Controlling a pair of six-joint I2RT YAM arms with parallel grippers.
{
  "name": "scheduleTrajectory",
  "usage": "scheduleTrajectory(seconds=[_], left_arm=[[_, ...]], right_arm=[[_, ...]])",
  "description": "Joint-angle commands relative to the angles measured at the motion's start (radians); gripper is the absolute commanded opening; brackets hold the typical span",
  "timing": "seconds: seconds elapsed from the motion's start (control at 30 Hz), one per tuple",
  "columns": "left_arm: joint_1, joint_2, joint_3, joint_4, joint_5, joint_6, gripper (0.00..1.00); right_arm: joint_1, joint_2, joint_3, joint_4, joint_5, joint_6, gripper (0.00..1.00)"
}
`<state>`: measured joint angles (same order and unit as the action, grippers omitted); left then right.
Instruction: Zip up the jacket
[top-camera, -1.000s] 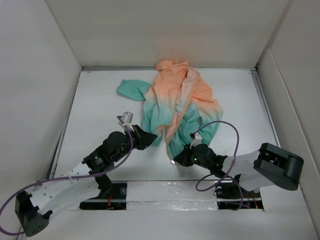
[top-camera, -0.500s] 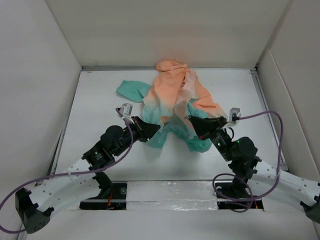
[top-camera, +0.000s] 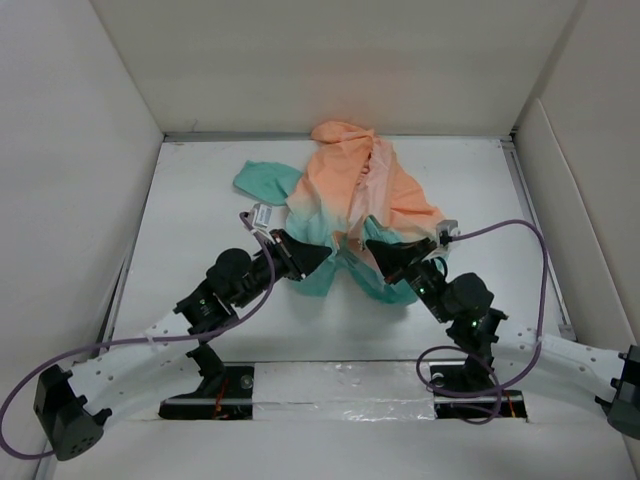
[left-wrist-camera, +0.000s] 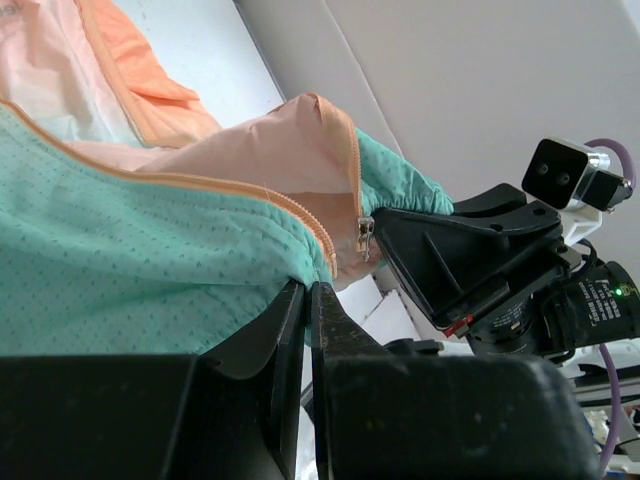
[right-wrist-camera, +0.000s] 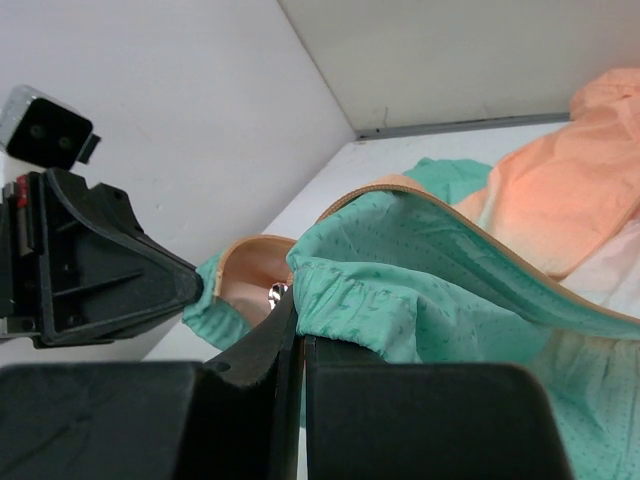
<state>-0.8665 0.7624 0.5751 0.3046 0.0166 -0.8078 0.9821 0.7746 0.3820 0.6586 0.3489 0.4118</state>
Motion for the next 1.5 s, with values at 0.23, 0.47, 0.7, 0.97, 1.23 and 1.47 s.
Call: scheduleTrajectory(seconds=[0.23,0.47,0.7,0.97,1.23,1.47], left_arm=[[0.004,0.032,-0.052,0.165,-0.069,-0.096,0.00],[-0.049,0.074,-0.050,0.220,-0.161,-0.106,0.00],[-0.049,0.123,-0.038,0.258,-0.136,-0.114,0.00],[-0.049,0.132,-0.032,0.269,-0.130,-0.113,0.00],[-0.049,0.133,-0.032,0.245,-0.155,-0.116,0.00],[-0.049,0.141,-0.020,0.208,-0.173,-0.113,0.00]], right_arm=[[-0.002,0.054,0.026,0.092,0.015,0.038,0.00],[-0.002,0.063,0.028,0.079,0.013,0.058,0.00],[-0.002,0.075,0.023,0.099,0.004,0.064,0.00],[-0.002,0.091,0.029,0.072,0.028,0.058,0.00],[0.032,0.110,0.066,0.010,0.136,0.001,0.00],[0.079,0.143,0.110,-0.011,0.209,-0.053,0.00]])
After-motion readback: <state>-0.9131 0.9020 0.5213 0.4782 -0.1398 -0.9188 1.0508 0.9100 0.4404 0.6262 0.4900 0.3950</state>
